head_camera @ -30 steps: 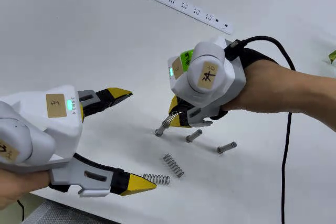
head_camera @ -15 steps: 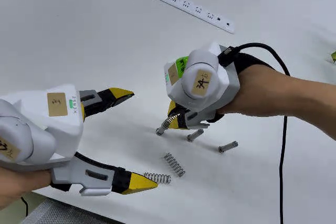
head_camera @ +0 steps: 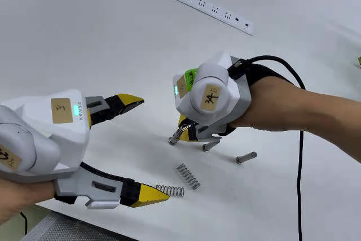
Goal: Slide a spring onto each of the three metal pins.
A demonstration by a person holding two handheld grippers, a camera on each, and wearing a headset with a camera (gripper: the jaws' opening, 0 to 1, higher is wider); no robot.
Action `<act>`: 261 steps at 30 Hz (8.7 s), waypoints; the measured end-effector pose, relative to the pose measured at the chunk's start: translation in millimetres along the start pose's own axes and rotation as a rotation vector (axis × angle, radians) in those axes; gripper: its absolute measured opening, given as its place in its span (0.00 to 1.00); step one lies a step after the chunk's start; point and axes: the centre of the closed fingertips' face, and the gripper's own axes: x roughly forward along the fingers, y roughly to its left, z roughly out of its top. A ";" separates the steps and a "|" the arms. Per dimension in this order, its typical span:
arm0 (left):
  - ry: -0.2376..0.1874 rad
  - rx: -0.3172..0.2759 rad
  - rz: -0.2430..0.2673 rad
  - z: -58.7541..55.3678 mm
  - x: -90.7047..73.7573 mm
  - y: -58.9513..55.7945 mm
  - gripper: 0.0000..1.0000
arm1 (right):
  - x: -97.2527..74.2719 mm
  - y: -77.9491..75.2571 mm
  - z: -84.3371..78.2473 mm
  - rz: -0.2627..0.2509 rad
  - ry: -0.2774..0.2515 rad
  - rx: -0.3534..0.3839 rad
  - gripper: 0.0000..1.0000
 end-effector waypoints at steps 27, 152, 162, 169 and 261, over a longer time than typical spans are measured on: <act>-0.003 -0.008 -0.004 2.8 2.5 -2.0 0.94 | 23.1 -3.9 -4.0 -0.040 -0.007 0.016 0.12; 0.709 0.342 -0.239 -118.0 57.5 -42.2 0.11 | -89.4 141.2 -142.3 -0.472 -0.690 0.806 0.88; 0.709 0.336 -0.235 -118.7 56.4 -41.7 0.10 | -85.7 143.2 -141.8 -0.467 -0.688 0.820 0.88; 0.697 0.315 -0.240 -118.4 54.3 -44.4 0.10 | -82.4 141.7 -137.9 -0.465 -0.693 0.821 0.87; 0.094 -0.002 -0.216 55.3 69.3 -80.2 0.10 | -159.6 80.4 -17.5 -0.434 -1.070 0.993 0.12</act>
